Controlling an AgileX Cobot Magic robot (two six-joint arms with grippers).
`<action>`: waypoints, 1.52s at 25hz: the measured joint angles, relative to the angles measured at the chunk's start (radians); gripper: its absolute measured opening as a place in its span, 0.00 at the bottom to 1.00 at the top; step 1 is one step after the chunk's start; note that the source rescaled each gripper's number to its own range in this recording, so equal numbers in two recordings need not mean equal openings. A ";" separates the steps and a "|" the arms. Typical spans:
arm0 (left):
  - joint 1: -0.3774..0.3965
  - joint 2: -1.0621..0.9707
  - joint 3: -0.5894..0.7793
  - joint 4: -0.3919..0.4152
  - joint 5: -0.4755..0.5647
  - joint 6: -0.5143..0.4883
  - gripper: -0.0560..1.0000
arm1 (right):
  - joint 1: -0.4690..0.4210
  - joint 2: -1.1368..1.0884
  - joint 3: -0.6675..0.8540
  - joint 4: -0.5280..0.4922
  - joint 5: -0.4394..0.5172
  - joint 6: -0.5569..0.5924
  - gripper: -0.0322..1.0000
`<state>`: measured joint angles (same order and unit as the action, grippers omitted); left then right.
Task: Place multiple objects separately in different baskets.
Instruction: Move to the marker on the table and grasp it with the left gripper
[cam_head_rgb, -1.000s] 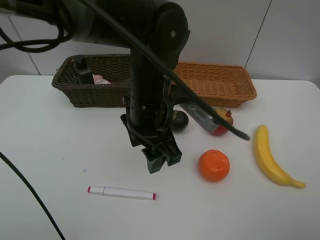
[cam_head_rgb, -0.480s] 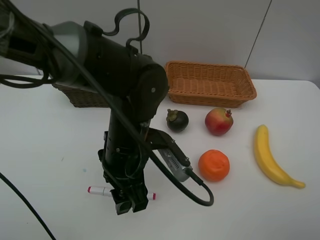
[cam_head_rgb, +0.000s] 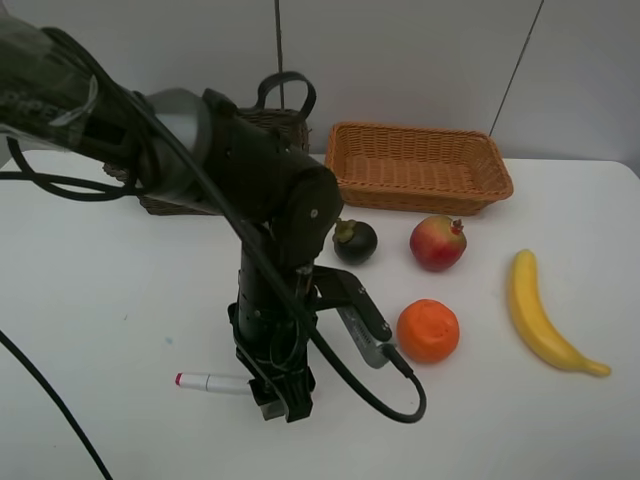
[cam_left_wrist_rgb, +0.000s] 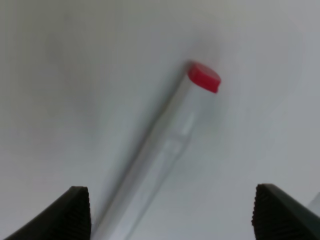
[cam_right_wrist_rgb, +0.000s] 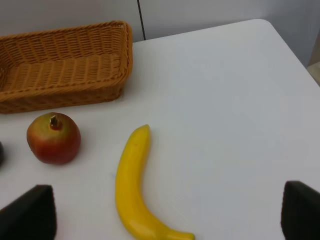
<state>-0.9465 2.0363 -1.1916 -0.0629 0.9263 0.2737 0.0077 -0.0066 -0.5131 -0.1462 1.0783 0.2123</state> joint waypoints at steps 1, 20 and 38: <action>0.000 0.006 0.000 0.001 -0.007 0.003 0.82 | 0.000 0.000 0.000 0.000 0.000 0.000 0.99; 0.001 0.044 0.000 -0.021 -0.023 0.041 0.82 | 0.000 0.000 0.000 0.000 0.000 0.000 0.99; 0.007 0.044 0.000 0.099 -0.049 0.103 0.82 | 0.000 0.000 0.000 0.000 0.000 0.000 0.99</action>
<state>-0.9398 2.0806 -1.1916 0.0363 0.8774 0.3766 0.0077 -0.0066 -0.5131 -0.1462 1.0783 0.2123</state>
